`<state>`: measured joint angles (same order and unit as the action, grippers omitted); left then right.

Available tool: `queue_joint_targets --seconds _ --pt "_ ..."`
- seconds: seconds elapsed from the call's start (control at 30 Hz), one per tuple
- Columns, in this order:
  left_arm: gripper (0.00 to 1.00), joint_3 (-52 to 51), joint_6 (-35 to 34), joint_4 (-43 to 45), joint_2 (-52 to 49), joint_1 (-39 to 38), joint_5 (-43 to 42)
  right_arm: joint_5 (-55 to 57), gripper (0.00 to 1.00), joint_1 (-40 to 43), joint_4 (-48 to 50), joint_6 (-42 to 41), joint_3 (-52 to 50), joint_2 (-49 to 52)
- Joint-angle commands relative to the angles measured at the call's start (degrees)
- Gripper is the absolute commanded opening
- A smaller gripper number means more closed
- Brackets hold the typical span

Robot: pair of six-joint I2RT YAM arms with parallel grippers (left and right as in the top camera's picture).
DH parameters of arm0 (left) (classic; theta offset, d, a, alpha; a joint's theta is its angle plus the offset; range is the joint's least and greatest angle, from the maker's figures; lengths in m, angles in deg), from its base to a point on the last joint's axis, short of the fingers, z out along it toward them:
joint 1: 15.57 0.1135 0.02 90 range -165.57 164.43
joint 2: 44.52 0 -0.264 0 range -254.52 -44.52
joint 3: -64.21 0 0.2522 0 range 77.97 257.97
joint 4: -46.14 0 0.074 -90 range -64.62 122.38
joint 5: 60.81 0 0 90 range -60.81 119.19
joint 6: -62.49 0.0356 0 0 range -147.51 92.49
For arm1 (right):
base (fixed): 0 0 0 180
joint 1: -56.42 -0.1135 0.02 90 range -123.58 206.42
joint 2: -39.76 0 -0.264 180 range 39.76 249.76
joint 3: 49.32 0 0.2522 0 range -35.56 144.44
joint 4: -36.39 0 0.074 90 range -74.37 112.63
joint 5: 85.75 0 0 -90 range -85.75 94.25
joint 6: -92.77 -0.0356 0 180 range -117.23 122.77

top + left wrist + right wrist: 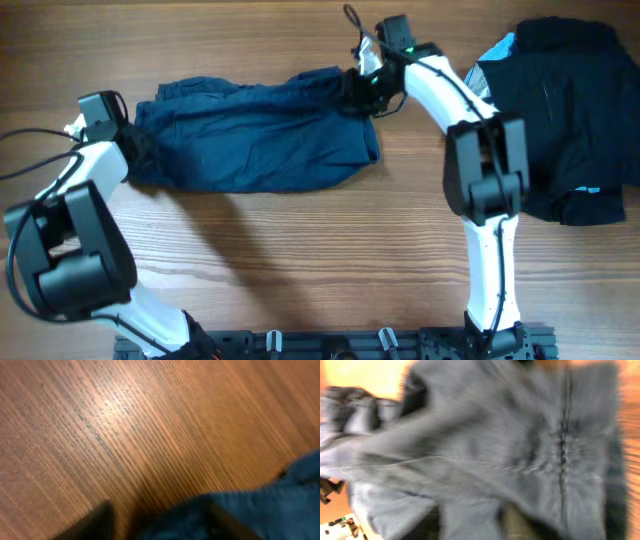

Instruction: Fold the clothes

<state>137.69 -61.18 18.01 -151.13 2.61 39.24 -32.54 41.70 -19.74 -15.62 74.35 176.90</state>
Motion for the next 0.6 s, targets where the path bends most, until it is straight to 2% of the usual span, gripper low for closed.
queue_joint_targets --seconds 0.0,0.03,0.1,0.23,0.33,0.43,0.47,0.5,0.57 --pt "0.94 0.4 0.3 -4.6 10.6 0.2 -2.1 0.7 0.91 0.4 -2.5 3.8 -0.2 -11.6" --pt "0.98 0.4 0.3 -6.3 12.8 0.2 -2.1 0.7 0.94 0.5 -3.8 3.8 -0.2 -13.3" --pt "1.0 0.3 0.2 -12.1 17.7 0.2 -4.0 1.0 0.97 0.5 -8.9 3.5 -0.2 -16.6" --pt "1.0 0.3 0.3 -21.6 22.3 0.2 -15.7 4.5 0.98 0.4 -19.8 3.5 -0.8 -17.6" --pt "1.0 0.3 0.3 -28.3 22.1 0.0 -18.6 8.0 0.98 0.2 -21.8 4.4 -4.6 -17.6" --pt "1.0 0.3 3.6 -32.2 22.1 0.0 -18.6 8.6 0.98 0.0 -19.8 5.1 -10.2 -17.6" --pt "1.0 0.3 5.0 -32.8 22.1 0.0 -18.6 8.6 0.96 -0.1 -17.8 5.8 -12.7 -17.6" --pt "0.99 0.3 5.8 -33.2 22.1 -0.1 -18.6 8.7 0.89 -0.4 -16.3 6.8 -14.3 -17.6" --pt "0.99 0.3 6.5 -33.5 22.1 -0.2 -18.8 11.3 0.66 -1.5 -14.1 6.8 -16.1 -17.6"
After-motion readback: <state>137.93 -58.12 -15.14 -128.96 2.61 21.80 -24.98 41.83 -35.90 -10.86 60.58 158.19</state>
